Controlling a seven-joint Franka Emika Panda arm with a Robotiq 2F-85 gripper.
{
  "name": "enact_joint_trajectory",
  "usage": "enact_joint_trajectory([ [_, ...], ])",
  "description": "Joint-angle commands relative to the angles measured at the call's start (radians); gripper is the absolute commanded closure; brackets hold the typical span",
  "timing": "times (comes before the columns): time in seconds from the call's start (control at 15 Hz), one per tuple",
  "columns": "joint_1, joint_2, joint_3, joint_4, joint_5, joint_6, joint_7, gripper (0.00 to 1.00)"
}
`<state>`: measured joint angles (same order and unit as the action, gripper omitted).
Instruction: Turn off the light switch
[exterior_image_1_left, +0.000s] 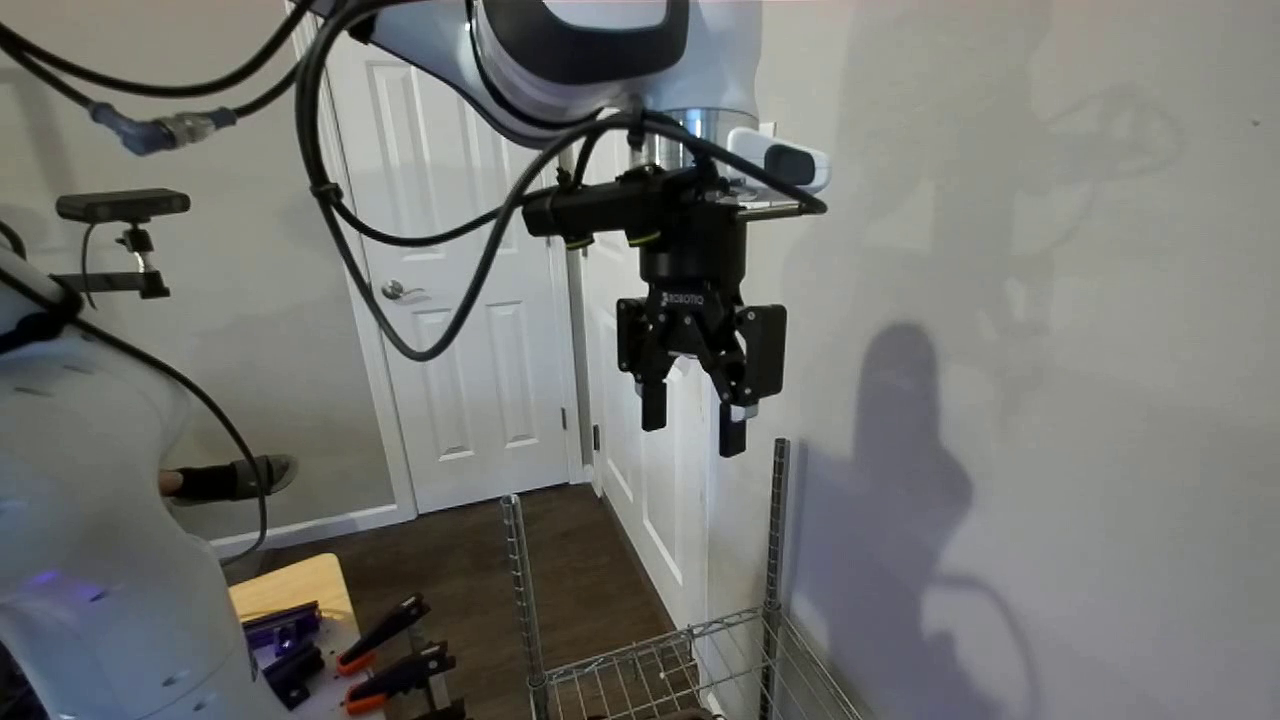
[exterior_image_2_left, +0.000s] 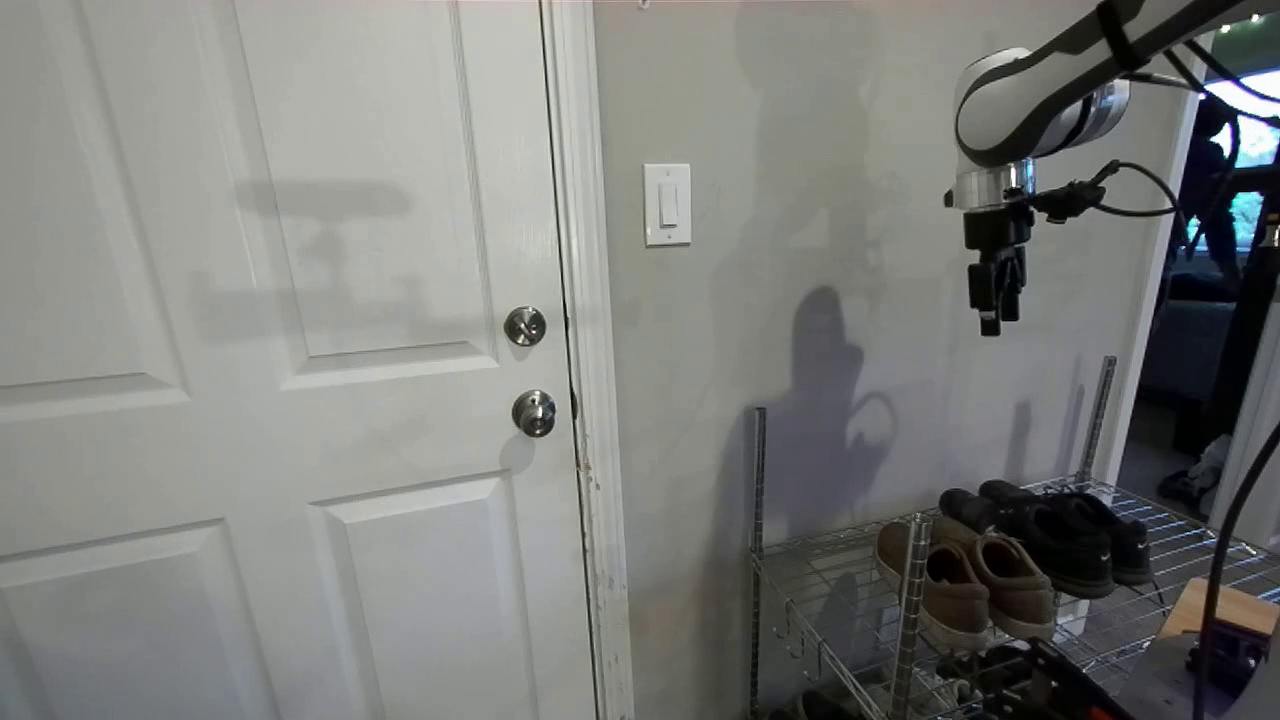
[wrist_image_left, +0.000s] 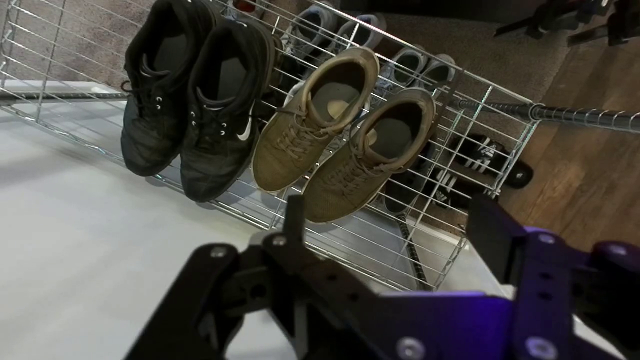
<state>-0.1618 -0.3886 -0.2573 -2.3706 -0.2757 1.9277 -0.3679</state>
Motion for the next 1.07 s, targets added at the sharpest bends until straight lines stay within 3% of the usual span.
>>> enact_joint_trajectory([
  [0.0, 0.0, -0.001, -0.001, -0.017, 0.014, 0.046, -0.006, 0.46],
  [0.2, 0.023, -0.013, 0.0, -0.056, 0.043, 0.135, -0.028, 0.66],
  [0.53, 0.106, -0.021, 0.003, -0.164, 0.186, 0.417, -0.079, 0.94],
  [0.73, 0.156, -0.025, 0.005, -0.209, 0.271, 0.548, -0.095, 0.98],
  [1.0, 0.219, -0.014, 0.012, -0.23, 0.339, 0.657, -0.119, 0.95],
])
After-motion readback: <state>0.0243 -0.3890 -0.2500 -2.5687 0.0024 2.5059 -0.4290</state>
